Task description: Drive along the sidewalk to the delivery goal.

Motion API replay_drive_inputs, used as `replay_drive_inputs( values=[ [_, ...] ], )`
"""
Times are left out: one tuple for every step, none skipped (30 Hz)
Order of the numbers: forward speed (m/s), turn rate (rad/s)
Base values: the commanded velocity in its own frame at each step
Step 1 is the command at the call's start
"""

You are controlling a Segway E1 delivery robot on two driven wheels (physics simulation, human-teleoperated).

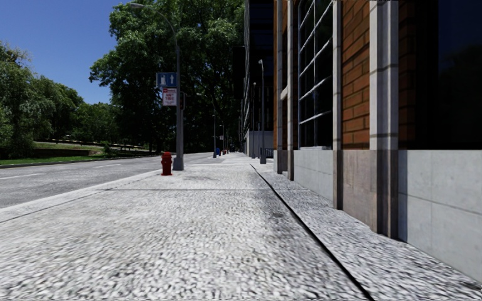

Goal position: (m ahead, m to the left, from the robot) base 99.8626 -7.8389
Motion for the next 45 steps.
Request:
replay_drive_inputs(
  values=[
    [2.00,0.00],
    [2.00,0.00],
    [2.00,0.00],
    [2.00,0.00],
    [2.00,0.00],
    [2.00,0.00],
    [2.00,0.00],
    [2.00,0.00],
    [2.00,0.00],
    [2.00,0.00],
    [2.00,0.00],
    [2.00,0.00],
    [2.00,0.00],
    [2.00,0.00],
    [2.00,0.00],
    [2.00,0.00],
    [2.00,0.00],
    [2.00,0.00],
    [2.00,0.00],
    [2.00,0.00],
    [2.00,0.00],
    [2.00,0.00],
    [2.00,0.00],
    [2.00,0.00],
    [2.00,0.00],
    [2.00,0.00],
    [2.00,0.00],
    [2.00,0.00],
    [2.00,0.00],
    [2.00,0.00],
    [2.00,0.00],
    [2.00,0.00],
    [2.00,0.00],
    [2.00,0.00],
    [2.00,0.00],
    [2.00,0.00],
    [2.00,0.00],
    [2.00,0.00],
    [2.00,0.00],
    [2.00,0.00],
    [2.00,0.00],
    [2.00,0.00],
    [2.00,0.00],
    [2.00,0.00],
    [2.00,0.00]
  ],
)
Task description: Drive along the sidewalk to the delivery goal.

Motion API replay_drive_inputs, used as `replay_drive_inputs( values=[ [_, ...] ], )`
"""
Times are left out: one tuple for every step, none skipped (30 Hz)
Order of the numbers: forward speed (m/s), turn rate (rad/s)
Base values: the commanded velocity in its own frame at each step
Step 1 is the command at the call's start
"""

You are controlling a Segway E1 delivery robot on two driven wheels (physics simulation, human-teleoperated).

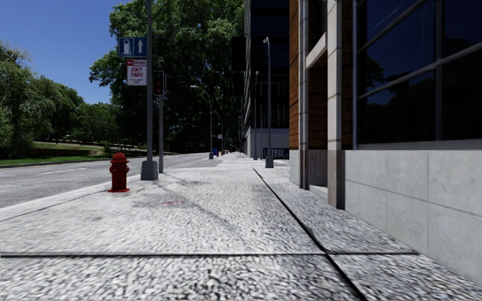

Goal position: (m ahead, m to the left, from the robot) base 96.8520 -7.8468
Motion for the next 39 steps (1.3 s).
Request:
replay_drive_inputs(
  values=[
    [2.00,0.00],
    [2.00,0.00],
    [2.00,0.00],
    [2.00,0.00],
    [2.00,0.00],
    [2.00,0.00],
    [2.00,0.00],
    [2.00,0.00],
    [2.00,0.00],
    [2.00,0.00],
    [2.00,0.00],
    [2.00,0.00],
    [2.00,0.00],
    [2.00,0.00],
    [2.00,0.00],
    [2.00,0.00],
    [2.00,0.00],
    [2.00,0.00],
    [2.00,0.00],
    [2.00,0.00],
    [2.00,0.00],
    [2.00,0.00],
    [2.00,0.00],
    [2.00,0.00],
    [2.00,0.00],
    [2.00,0.00],
    [2.00,0.00],
    [2.00,0.00],
    [2.00,0.00],
    [2.00,0.00],
    [2.00,0.00],
    [2.00,0.00],
    [2.00,0.00],
    [2.00,0.00],
    [2.00,0.00],
    [2.00,0.00],
    [2.00,0.00],
    [2.00,0.00],
    [2.00,0.00]
  ],
)
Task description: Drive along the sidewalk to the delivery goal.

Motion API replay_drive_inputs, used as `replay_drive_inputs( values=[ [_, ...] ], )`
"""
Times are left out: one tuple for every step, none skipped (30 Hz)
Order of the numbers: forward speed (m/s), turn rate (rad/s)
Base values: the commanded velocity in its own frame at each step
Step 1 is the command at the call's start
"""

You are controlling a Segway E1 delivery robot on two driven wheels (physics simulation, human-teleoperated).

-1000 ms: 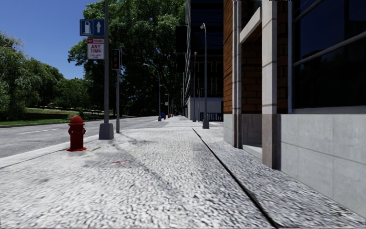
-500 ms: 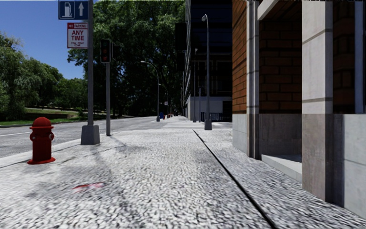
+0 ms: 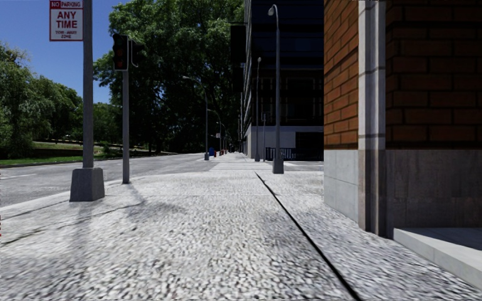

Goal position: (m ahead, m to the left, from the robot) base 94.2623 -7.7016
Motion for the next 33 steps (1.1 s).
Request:
replay_drive_inputs(
  values=[
    [2.00,0.00],
    [2.00,0.00],
    [2.00,0.00],
    [2.00,0.00],
    [2.00,0.00],
    [2.00,0.00],
    [2.00,0.00],
    [2.00,0.00],
    [2.00,0.00],
    [2.00,0.00],
    [2.00,0.00],
    [2.00,0.00],
    [2.00,0.00],
    [2.00,0.00],
    [2.00,0.00],
    [2.00,0.00],
    [2.00,0.00],
    [2.00,0.00],
    [2.00,0.00],
    [2.00,0.00],
    [2.00,0.00],
    [2.00,0.00],
    [2.00,0.00],
    [2.00,0.00],
    [2.00,0.00],
    [2.00,0.00],
    [2.00,0.00],
    [2.00,0.00],
    [2.00,0.00],
    [2.00,0.00],
    [2.00,0.00],
    [2.00,0.00],
    [2.00,0.00]
  ],
)
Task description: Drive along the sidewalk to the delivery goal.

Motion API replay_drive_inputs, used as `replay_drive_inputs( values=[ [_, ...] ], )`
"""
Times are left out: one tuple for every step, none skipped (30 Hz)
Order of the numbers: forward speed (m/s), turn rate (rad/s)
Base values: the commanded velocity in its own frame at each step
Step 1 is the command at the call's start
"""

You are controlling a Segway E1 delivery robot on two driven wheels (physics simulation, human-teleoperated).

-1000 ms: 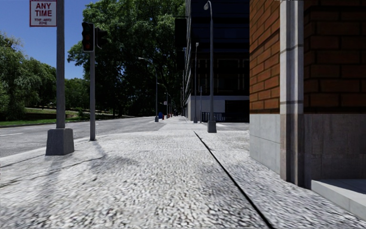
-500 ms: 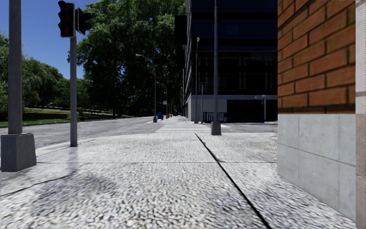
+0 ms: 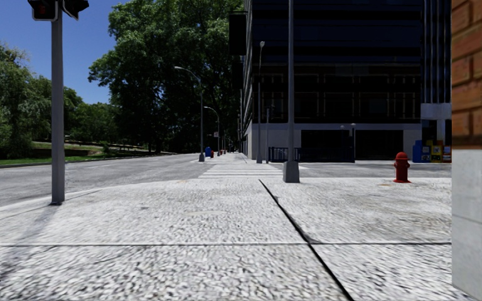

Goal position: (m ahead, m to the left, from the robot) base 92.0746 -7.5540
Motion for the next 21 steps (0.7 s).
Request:
replay_drive_inputs(
  values=[
    [2.00,0.00],
    [2.00,0.00],
    [2.00,0.00],
    [2.00,0.00],
    [2.00,0.00],
    [2.00,0.00],
    [2.00,0.00],
    [2.00,0.00],
    [2.00,0.00],
    [2.00,0.00],
    [2.00,0.00],
    [2.00,0.00],
    [2.00,0.00],
    [2.00,0.00],
    [2.00,0.00],
    [2.00,0.00],
    [2.00,0.00],
    [2.00,0.00],
    [2.00,0.00],
    [2.00,0.00],
    [2.00,0.00]
  ],
)
